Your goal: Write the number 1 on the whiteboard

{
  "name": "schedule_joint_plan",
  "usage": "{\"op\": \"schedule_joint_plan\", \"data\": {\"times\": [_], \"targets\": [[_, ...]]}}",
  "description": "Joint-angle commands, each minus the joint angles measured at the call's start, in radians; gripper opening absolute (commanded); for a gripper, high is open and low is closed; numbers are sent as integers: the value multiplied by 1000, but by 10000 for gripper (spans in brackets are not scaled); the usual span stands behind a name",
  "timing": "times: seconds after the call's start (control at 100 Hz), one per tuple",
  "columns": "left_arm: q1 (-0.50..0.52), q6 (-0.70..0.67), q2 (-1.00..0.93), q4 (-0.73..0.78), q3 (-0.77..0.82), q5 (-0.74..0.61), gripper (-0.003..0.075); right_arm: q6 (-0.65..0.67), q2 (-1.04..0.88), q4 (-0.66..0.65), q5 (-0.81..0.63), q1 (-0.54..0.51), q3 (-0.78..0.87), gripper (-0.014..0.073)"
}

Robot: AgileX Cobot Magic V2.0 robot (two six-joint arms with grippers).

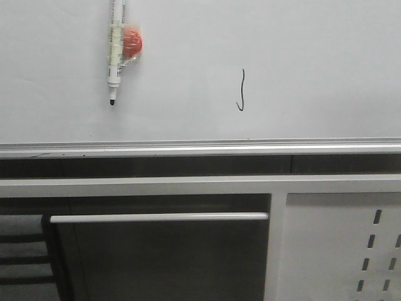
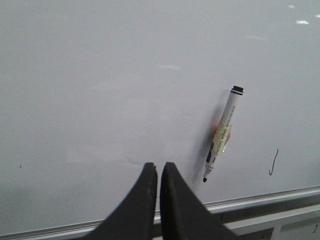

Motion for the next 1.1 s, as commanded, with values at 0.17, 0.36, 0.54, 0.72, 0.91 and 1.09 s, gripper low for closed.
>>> {"op": "schedule_joint_plan", "data": {"times": [0.17, 0.36, 0.54, 0.72, 0.91, 1.09], "targets": [[1, -10, -19, -20, -26, 5, -20, 1, -13, 24, -50, -7, 1, -56], [1, -10, -19, -37, -25, 5, -20, 1, -13, 24, -50, -7, 1, -56], [1, -10, -19, -37, -25, 5, -20, 1, -13, 24, -50, -7, 1, -56], [1, -10, -19, -37, -25, 5, -20, 1, -13, 24, -50, -7, 1, -56], [1, -10, -19, -37, -25, 5, -20, 1, -13, 24, -50, -7, 1, -56], [1, -15, -19, 25, -20, -5, -20, 1, -13, 24, -50, -7, 1, -56]]}}
